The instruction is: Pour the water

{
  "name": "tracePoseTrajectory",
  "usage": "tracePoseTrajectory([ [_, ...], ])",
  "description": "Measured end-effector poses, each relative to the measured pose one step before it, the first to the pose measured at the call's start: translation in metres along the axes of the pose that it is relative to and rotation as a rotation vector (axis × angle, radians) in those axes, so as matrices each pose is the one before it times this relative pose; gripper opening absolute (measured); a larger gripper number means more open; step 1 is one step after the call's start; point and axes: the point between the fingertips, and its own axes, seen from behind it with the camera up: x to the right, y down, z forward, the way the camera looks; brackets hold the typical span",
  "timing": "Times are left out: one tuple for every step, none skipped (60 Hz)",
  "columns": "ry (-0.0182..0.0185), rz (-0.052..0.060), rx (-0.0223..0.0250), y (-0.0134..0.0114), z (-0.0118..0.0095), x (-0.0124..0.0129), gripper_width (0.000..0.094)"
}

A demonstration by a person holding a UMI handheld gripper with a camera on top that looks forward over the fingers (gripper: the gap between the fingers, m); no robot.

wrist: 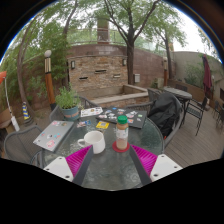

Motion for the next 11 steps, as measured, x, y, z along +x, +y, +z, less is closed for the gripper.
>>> tracePoseTrajectory([
  [-0.00275,0.0157,-0.00908,0.00089,-0.01069,-0.00511,0.0830],
  [-0.00373,0.0146,-0.00960,0.00130,-0.01083,-0.00544,0.0831],
  [-0.00436,0.0115,-0.00923,0.00171,-0.01071,-0.00522,0.0832],
  [-0.00180,0.0107,-0.00591,0.00191,-0.01087,-0.00490,0.0832],
  [-0.00132,0.0086,-0.00374,0.00104,-0.01048,-0.00473,0.0831],
  [0.00003,0.0065,-0.00286,0.00087,-0.01028,-0.00451,0.0832],
  [0.00097,0.0037,-0.00269,0.00163,-0.01202,-0.00395,0.0832],
  [0.00253,0.0019,-0.00357,0.00153,-0.01008,-0.00346,0.0833],
  [0.00359,0.0011,-0.00344,0.00133,-0.00998,-0.00317,0.0832],
  [0.00322,0.0000,-0.00307,0.00129,-0.00970,-0.00316,0.0831],
  [0.00229,-0.0014,-0.00213,0.00165,-0.00992,-0.00333,0.0829],
])
